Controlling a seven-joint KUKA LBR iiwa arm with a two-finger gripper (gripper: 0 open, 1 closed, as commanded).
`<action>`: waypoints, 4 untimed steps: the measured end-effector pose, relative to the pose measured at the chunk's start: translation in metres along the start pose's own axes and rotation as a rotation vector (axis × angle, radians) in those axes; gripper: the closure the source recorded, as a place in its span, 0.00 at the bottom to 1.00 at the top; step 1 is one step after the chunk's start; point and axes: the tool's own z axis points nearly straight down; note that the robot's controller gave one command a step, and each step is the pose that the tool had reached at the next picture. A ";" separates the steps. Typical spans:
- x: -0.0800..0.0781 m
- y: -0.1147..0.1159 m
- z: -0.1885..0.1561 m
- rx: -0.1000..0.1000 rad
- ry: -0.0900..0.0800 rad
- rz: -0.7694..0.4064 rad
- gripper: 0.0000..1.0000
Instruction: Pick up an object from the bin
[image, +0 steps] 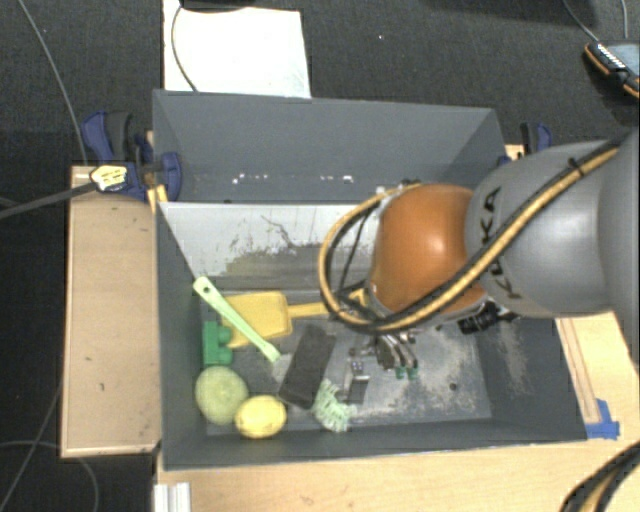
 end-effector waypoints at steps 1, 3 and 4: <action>-0.002 -0.001 -0.003 -0.001 -0.008 0.006 0.00; -0.024 0.029 0.025 -0.001 -0.012 -0.311 0.00; -0.021 0.033 0.045 0.000 -0.009 0.037 0.00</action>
Offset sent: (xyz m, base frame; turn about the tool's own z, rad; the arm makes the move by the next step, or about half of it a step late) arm 0.0341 0.0292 -0.0749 -0.3435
